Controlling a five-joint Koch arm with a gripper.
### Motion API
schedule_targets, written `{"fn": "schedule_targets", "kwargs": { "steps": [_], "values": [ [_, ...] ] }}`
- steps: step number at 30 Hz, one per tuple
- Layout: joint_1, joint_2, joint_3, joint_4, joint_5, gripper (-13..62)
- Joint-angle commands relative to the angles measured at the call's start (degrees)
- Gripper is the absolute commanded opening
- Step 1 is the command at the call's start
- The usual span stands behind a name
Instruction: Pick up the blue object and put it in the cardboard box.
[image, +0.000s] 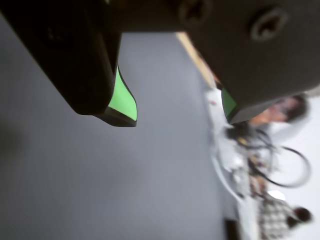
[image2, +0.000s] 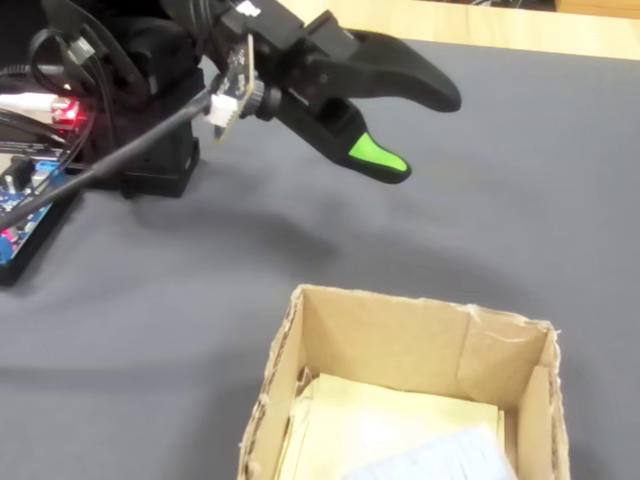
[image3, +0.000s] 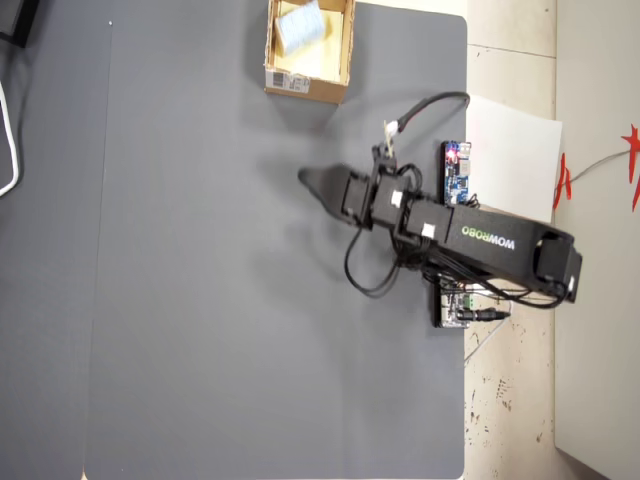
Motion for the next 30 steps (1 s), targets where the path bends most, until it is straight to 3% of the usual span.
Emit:
{"fn": "schedule_targets", "kwargs": {
  "steps": [1, 11, 30],
  "values": [
    [-1.23, 4.92, 0.0, -4.31, 2.37, 34.0],
    [-5.1, 4.92, 14.33, -10.81, 2.72, 34.0],
    [-4.57, 4.92, 14.68, 7.82, 1.76, 34.0]
  ]
}}
